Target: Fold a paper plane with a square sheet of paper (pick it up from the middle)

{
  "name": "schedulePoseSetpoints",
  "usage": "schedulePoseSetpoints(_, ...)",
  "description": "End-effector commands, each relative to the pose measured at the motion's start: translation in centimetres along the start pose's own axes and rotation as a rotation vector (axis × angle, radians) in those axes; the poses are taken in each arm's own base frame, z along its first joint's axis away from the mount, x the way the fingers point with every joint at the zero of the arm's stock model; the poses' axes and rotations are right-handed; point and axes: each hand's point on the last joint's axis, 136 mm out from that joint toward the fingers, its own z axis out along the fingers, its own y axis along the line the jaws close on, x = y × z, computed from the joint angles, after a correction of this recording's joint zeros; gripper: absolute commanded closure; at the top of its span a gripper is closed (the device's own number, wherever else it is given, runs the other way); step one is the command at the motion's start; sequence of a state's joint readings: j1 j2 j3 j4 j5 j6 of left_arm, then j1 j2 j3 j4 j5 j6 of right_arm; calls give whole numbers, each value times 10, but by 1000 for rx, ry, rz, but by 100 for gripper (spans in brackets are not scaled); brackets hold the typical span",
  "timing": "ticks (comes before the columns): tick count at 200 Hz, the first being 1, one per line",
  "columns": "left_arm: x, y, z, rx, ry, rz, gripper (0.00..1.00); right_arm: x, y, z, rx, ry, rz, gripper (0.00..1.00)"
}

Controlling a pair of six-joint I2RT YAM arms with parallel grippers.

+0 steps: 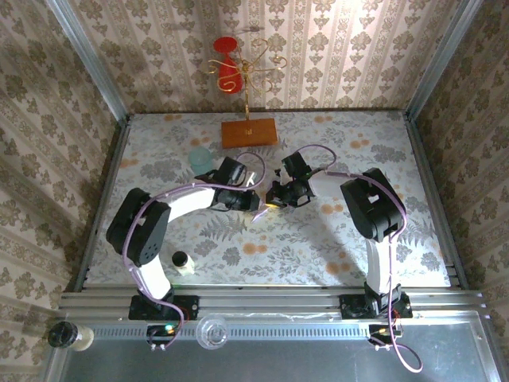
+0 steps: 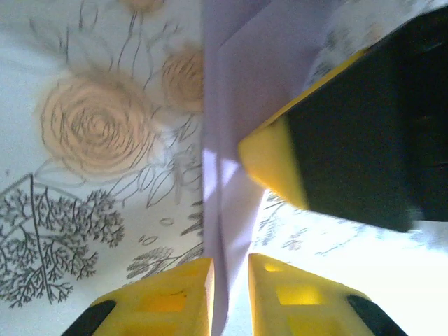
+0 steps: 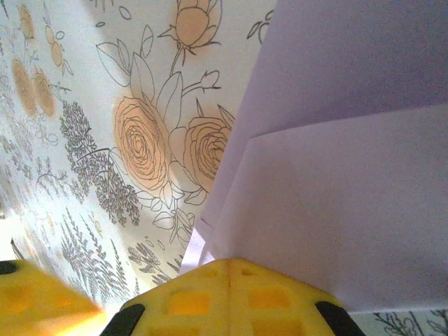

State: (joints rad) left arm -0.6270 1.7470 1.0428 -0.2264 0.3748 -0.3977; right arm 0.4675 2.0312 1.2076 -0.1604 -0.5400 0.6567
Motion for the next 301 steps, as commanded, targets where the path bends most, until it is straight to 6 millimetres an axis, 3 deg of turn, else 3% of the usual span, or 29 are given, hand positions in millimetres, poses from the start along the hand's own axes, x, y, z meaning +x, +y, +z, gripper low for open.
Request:
schedulePoseSetpoints(1,-3,-21,0,126,-17,-19,81,23,-24,10,64,100,14,94)
schedulePoseSetpoints(79,14,-18,28,163,68,-49,100,19,-22,11,54,92,51,96)
schedulePoseSetpoints(201,15,-9,41,141,96,-47,100,21,-33,11,112,111,125,95)
schedulePoseSetpoints(301,35,13,47,61,192,-32,100,30,-54,12,216,154,133,95)
